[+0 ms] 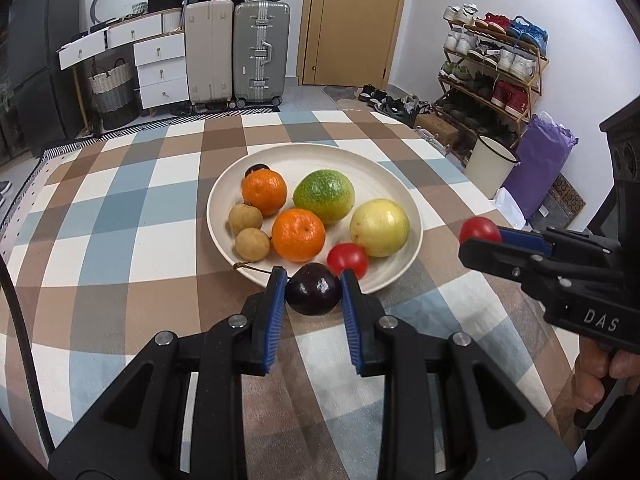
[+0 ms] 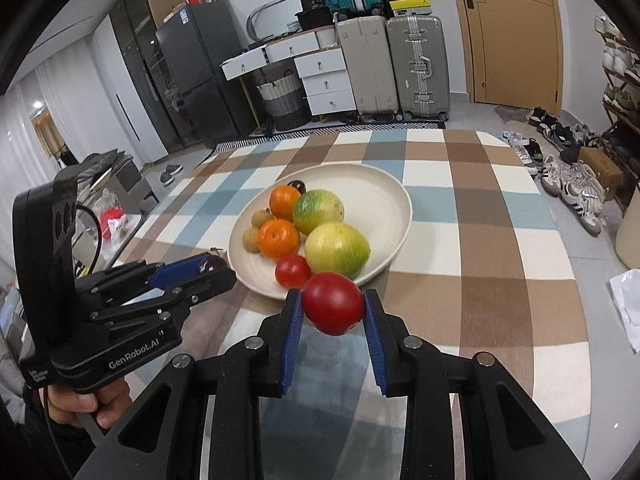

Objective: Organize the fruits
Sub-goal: 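Lift and carry the cherry and tomato over the plate with both tools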

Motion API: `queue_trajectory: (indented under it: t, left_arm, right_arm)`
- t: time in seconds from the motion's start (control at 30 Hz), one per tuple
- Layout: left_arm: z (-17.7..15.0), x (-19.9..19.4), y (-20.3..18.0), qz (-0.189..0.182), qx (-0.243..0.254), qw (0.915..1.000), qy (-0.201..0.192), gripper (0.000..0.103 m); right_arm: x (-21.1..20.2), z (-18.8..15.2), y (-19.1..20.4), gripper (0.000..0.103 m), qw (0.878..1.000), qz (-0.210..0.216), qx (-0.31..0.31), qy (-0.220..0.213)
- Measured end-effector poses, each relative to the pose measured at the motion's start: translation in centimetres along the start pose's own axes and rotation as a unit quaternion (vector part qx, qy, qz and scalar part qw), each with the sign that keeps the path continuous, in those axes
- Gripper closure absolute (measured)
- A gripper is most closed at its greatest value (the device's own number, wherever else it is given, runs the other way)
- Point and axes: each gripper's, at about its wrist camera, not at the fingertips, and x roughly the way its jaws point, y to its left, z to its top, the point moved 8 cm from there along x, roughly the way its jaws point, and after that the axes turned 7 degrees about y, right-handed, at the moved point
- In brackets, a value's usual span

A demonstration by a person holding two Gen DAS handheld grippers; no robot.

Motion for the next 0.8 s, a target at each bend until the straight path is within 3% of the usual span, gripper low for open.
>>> queue_trajectory:
  t: [0.33,0.8]
  left_arm:
    - [1.1,1.9,0.6,0.004,0.000,1.0000,0.008,0.079]
    - [1.5,4.7,0.7,0.009,0.004,0.9997,0.023,0.079]
  right_arm:
    - [1.3,3.1,-0.6,0.072,1.000,-0.002,0.012,-0.009]
    - [3.8,4.8,-2.9,0.072,0.999,-0.011,0.036,-0.005]
